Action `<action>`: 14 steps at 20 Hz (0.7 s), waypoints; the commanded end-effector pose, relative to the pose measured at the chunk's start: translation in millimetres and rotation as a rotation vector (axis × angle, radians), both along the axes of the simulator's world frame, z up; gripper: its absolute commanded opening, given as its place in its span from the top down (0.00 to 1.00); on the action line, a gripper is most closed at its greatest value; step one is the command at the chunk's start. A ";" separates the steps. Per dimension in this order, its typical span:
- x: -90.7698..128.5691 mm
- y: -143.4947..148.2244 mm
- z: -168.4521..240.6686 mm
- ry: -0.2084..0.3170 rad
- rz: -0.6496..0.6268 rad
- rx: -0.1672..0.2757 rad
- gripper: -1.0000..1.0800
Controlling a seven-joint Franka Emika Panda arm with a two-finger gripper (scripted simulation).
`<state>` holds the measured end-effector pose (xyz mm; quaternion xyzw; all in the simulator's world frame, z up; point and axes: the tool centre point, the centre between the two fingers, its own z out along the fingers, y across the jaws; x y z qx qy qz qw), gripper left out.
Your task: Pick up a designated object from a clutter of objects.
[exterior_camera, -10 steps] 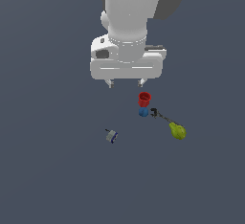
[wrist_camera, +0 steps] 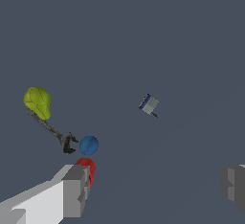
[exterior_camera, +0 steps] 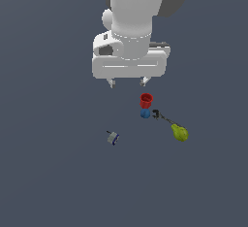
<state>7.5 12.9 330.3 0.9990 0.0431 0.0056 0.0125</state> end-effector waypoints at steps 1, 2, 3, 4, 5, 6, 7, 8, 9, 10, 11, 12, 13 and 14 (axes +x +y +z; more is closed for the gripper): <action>0.6 0.6 2.0 -0.004 0.013 -0.006 0.04; 0.6 0.7 2.0 -0.004 0.013 -0.006 0.04; 0.5 0.4 1.6 -0.003 0.010 -0.005 0.04; 0.2 0.2 1.7 -0.002 0.009 -0.005 0.04; 0.2 0.1 1.7 -0.002 0.009 -0.005 0.04; 0.6 0.4 1.2 -0.002 0.009 -0.005 0.04; 1.1 1.6 0.4 -0.003 0.009 -0.005 0.04; 2.0 3.2 -0.9 -0.003 0.009 -0.005 0.04; 3.2 5.0 -2.7 -0.003 0.008 -0.006 0.04; 4.6 7.4 -4.9 -0.003 0.007 -0.007 0.04; 6.2 10.4 -7.7 -0.003 0.007 -0.007 0.04; 8.1 13.8 -10.8 -0.002 0.005 -0.008 0.04; 10.2 17.7 -14.4 -0.002 0.004 -0.008 0.04; 12.4 22.2 -18.5 -0.002 0.002 -0.009 0.04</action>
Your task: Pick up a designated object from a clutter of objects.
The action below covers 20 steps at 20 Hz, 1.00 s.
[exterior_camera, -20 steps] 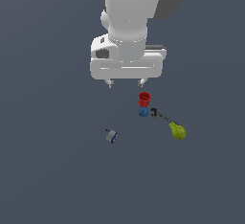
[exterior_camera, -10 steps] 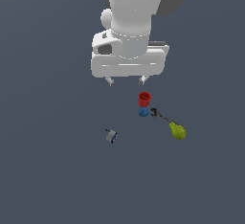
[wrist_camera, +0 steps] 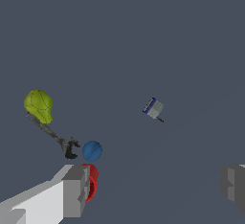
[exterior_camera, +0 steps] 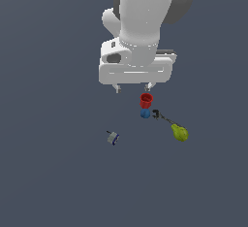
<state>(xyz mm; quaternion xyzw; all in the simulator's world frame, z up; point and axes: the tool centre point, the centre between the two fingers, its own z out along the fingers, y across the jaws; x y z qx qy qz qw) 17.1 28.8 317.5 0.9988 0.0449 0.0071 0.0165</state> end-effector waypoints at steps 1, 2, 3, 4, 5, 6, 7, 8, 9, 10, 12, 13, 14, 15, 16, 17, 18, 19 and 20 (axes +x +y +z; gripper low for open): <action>5.3 11.2 -10.2 0.001 -0.003 -0.002 0.04; 7.8 16.6 -15.3 0.001 -0.005 -0.002 0.04; 10.5 22.7 -20.8 0.001 -0.006 -0.003 0.04; 13.2 29.3 -26.8 0.001 -0.008 -0.003 0.04; 16.0 36.5 -33.4 0.001 -0.010 -0.004 0.04; 18.7 44.5 -40.6 0.001 -0.013 -0.004 0.04; 21.5 53.0 -48.3 0.001 -0.015 -0.004 0.04; 24.1 62.2 -56.7 0.001 -0.018 -0.004 0.04; 26.6 72.1 -65.7 0.001 -0.020 -0.004 0.04; 28.9 82.6 -75.3 0.001 -0.023 -0.004 0.04; 32.4 105.4 -95.9 0.001 -0.029 -0.002 0.04; 33.5 116.9 -106.5 0.001 -0.032 0.000 0.04; 34.1 128.6 -117.2 0.001 -0.035 0.001 0.04; 34.3 140.2 -127.9 0.002 -0.038 0.003 0.04; 34.1 151.4 -138.3 0.002 -0.041 0.005 0.04; 33.5 162.0 -148.2 0.003 -0.044 0.008 0.04; 32.6 172.1 -157.5 0.004 -0.047 0.010 0.04; 31.4 181.5 -166.4 0.005 -0.050 0.012 0.04; 30.0 190.3 -174.8 0.006 -0.052 0.015 0.04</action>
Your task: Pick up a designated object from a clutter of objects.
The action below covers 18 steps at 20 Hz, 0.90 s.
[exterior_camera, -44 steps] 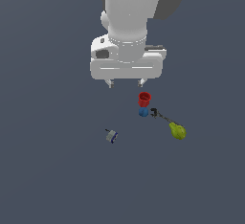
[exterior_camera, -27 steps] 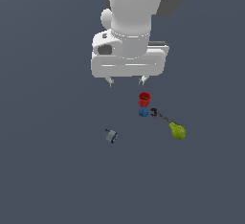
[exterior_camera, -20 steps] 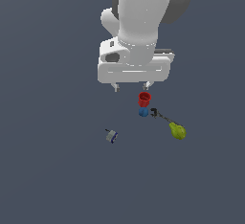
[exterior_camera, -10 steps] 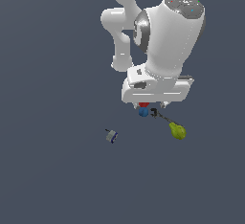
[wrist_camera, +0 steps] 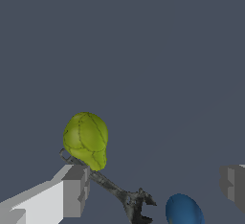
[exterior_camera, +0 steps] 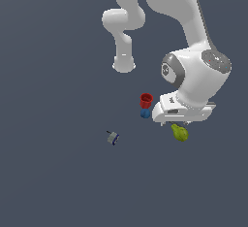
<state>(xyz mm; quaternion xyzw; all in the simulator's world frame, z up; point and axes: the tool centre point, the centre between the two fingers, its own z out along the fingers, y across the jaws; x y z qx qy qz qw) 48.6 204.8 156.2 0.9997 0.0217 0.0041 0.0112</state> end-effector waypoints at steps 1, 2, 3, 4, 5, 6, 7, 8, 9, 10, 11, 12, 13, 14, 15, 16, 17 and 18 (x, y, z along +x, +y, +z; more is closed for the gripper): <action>-3.0 22.5 -21.2 0.001 -0.008 0.006 0.04; -4.6 30.0 -28.5 0.001 -0.011 0.008 0.04; -6.3 37.0 -35.2 0.002 -0.013 0.010 0.04; -7.9 43.3 -41.3 0.003 -0.015 0.012 0.04; -9.5 49.0 -46.8 0.004 -0.017 0.014 0.04; -11.1 54.1 -51.8 0.005 -0.018 0.016 0.04; -12.5 58.6 -56.2 0.006 -0.020 0.017 0.04; -13.8 62.5 -60.0 0.006 -0.021 0.019 0.04; -14.9 65.7 -63.3 0.007 -0.022 0.020 0.04; -15.9 68.4 -65.9 0.007 -0.023 0.021 0.04; -16.7 70.5 -68.0 0.008 -0.024 0.021 0.04; -17.2 71.9 -69.5 0.008 -0.024 0.022 0.04; -17.6 73.0 -70.3 0.008 -0.024 0.022 0.04; -17.8 73.3 -70.6 0.008 -0.024 0.022 0.04; -17.8 71.9 -69.5 0.009 -0.023 0.021 0.04; -17.8 72.0 -69.9 0.009 -0.023 0.021 0.04; -17.8 72.0 -71.1 0.009 -0.023 0.021 0.04; -17.9 72.1 -73.1 0.009 -0.023 0.021 0.04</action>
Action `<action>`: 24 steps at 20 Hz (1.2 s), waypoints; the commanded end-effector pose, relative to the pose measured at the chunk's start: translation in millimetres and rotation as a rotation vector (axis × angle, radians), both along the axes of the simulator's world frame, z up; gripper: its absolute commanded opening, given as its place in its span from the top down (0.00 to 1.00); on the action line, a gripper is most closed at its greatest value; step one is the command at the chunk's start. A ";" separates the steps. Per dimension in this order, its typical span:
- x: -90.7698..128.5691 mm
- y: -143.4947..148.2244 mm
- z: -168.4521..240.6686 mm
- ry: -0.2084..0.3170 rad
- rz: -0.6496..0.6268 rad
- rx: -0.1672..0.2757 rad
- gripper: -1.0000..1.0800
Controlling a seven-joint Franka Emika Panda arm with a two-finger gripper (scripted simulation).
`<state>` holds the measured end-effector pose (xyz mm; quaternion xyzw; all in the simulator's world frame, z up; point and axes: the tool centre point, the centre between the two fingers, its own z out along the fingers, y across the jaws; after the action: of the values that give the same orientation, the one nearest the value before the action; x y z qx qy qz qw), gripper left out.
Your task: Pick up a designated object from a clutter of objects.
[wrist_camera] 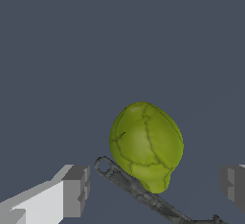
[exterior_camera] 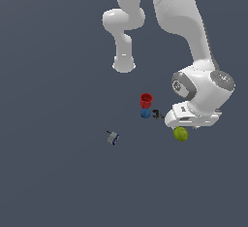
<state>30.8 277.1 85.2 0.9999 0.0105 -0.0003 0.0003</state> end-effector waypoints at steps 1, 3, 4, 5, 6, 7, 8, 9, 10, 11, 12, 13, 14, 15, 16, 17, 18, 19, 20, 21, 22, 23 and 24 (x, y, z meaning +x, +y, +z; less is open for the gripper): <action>-0.2 -0.1 -4.8 0.000 0.000 0.000 0.04; -0.5 0.1 -12.6 0.000 0.000 0.000 0.04; -0.6 0.0 -17.4 0.000 -0.001 0.000 0.04; -0.8 0.1 -23.1 0.000 -0.001 0.000 0.04; -1.1 0.3 -29.3 0.000 -0.001 0.000 0.04; -1.3 0.4 -34.7 0.000 -0.001 0.000 0.04; -1.3 0.3 -39.0 0.000 -0.001 0.000 0.04; -1.3 0.5 -42.8 0.000 -0.001 0.000 0.04; -1.2 0.7 -45.8 0.000 -0.001 0.000 0.04; -0.9 0.6 -47.7 -0.001 -0.002 0.000 0.04; -0.6 0.8 -49.0 -0.001 -0.002 0.000 0.04; -0.3 1.0 -49.7 -0.001 -0.002 0.000 0.04; -0.2 1.1 -49.9 -0.001 -0.002 0.000 0.04; -0.2 1.1 -49.9 -0.001 -0.002 0.000 1.00; -0.2 1.1 -49.9 -0.001 -0.002 0.000 1.00; -0.2 1.1 -49.9 -0.001 -0.002 0.000 1.00; -0.2 1.1 -49.9 -0.001 -0.002 0.000 1.00; -0.2 1.1 -49.9 -0.001 -0.002 0.000 1.00; -0.2 1.1 -49.9 -0.001 -0.002 0.000 1.00; -0.2 1.1 -49.9 -0.001 -0.002 0.000 1.00; -0.2 1.1 -49.9 -0.001 -0.002 0.000 1.00; -0.2 1.1 -49.9 -0.001 -0.002 0.000 1.00; -0.2 1.1 -49.9 -0.001 -0.002 0.000 1.00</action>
<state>30.7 278.2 36.1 1.0000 0.0094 0.0001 0.0001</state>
